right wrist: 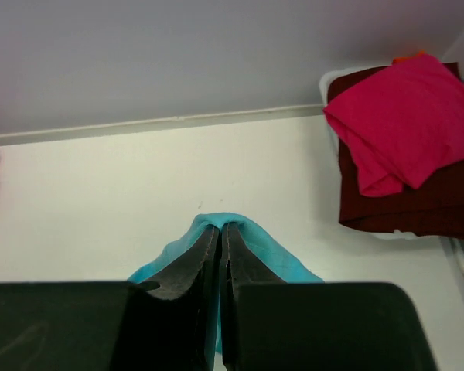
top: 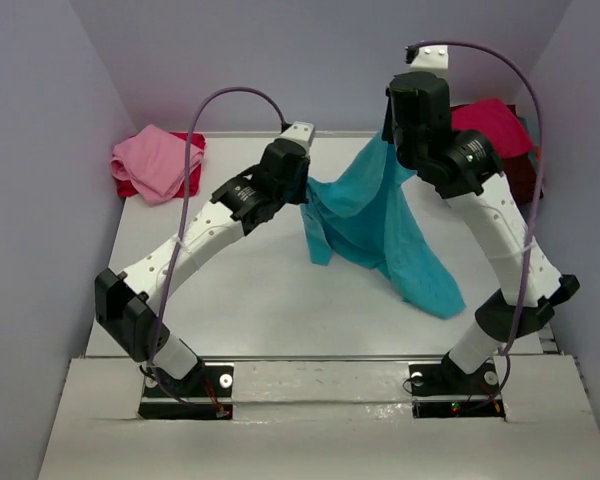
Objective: Fold and stack the t-shirts
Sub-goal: Flatten out the tshirt
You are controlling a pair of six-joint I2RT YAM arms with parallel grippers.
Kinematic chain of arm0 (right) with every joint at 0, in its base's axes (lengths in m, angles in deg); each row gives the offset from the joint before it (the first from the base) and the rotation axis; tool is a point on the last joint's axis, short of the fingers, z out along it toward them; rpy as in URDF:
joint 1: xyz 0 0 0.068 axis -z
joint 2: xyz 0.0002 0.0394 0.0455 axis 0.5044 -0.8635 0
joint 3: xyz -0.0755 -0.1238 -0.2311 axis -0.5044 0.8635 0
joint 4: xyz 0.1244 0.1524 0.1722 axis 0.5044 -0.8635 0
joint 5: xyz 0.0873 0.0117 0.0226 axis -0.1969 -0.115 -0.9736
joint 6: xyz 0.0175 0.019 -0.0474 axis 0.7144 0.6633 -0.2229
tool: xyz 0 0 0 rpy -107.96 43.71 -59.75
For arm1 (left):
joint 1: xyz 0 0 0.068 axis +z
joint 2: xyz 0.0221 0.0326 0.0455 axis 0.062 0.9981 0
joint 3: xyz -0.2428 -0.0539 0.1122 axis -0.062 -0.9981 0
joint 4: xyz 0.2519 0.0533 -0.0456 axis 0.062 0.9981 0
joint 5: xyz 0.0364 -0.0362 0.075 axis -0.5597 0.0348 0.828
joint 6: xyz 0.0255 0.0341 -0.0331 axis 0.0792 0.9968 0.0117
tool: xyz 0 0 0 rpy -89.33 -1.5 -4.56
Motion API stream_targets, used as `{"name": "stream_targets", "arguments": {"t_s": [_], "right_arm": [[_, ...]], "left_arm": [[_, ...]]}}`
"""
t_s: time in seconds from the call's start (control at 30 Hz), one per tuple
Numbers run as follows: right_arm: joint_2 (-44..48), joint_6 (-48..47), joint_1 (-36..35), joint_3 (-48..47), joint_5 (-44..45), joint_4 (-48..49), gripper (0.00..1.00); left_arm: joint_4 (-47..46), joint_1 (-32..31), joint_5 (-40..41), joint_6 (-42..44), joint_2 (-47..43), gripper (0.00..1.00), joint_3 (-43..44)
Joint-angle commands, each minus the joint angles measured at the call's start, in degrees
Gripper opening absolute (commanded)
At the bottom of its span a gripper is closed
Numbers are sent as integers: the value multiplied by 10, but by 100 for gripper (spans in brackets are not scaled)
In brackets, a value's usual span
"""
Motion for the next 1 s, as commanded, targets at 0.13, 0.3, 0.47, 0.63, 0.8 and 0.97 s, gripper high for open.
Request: {"name": "stream_targets", "arguments": {"t_s": [0.13,0.3,0.47,0.63,0.8,0.97], "right_arm": [[-148,36,52,-130,-115,18,7],[-236,23,70,-202,-144,33,7],[-309,26,81,-208,-209,64,7],[-382,34,81,-190,-268,97,7],[-437,42,87,-239,-295,107,7],[-457,41,92,-234,-316,127,7]], "left_arm": [[-65,109,-30,-65,-134,6,-148],[-45,147,-24,-67,-174,6,-198],[-36,172,-38,-75,-197,6,-254],[-36,189,-32,-94,-203,6,-305],[-58,260,-83,-86,-187,6,-339],[-60,303,-108,-84,-132,6,-319]]}}
